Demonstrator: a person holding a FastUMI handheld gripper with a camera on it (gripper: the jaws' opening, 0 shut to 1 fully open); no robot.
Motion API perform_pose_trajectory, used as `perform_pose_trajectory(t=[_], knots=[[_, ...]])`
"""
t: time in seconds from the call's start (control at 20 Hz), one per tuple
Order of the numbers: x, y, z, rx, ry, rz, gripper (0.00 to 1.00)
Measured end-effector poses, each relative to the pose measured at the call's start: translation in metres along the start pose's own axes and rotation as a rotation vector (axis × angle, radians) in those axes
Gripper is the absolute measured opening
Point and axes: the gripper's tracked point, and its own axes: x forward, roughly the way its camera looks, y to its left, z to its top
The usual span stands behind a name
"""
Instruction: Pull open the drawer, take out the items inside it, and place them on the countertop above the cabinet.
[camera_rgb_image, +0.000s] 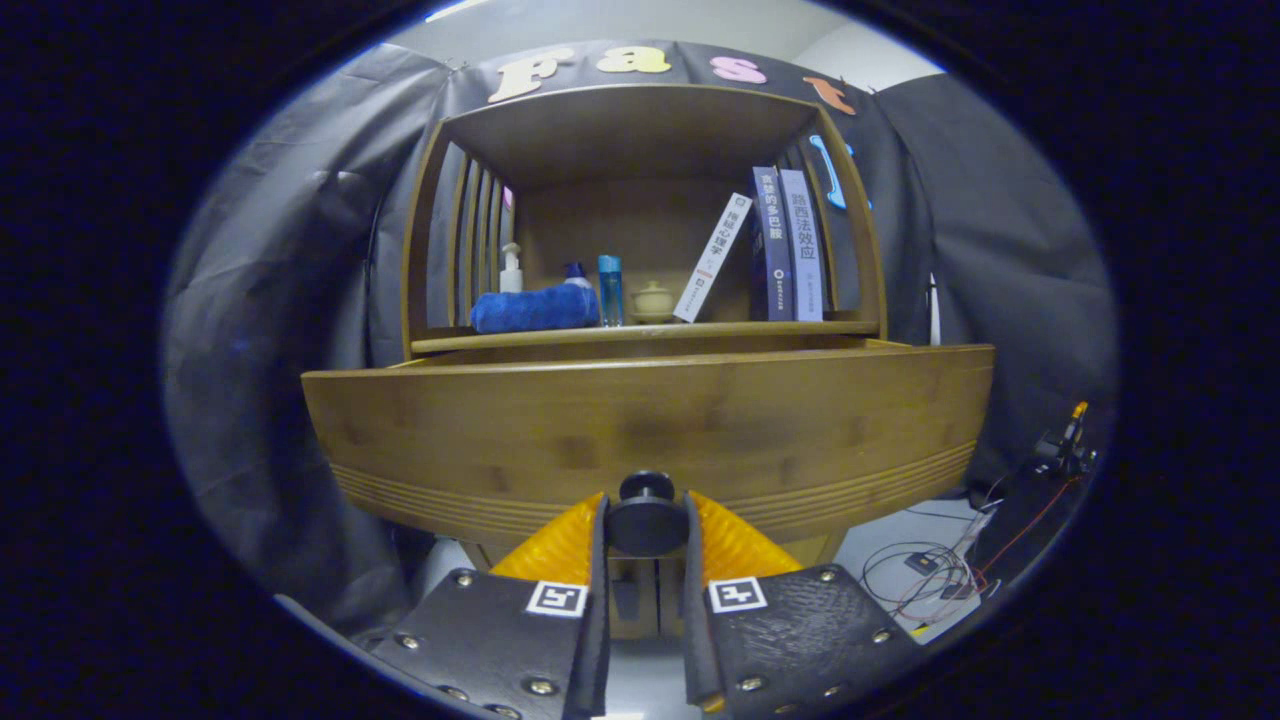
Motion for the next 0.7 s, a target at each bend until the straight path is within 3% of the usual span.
perform_pose_trajectory(t=[0.1, 0.25, 0.65, 0.7], knots=[[-0.007, 0.001, -0.004, -0.004, 0.012, 0.001, 0.22], [-0.018, 0.0, -0.007, -0.049, -0.007, 0.012, 0.23], [-0.041, -0.011, 0.03, -0.024, -0.021, -0.034, 0.94], [-0.041, -0.015, 0.041, -0.034, -0.019, -0.057, 0.94]])
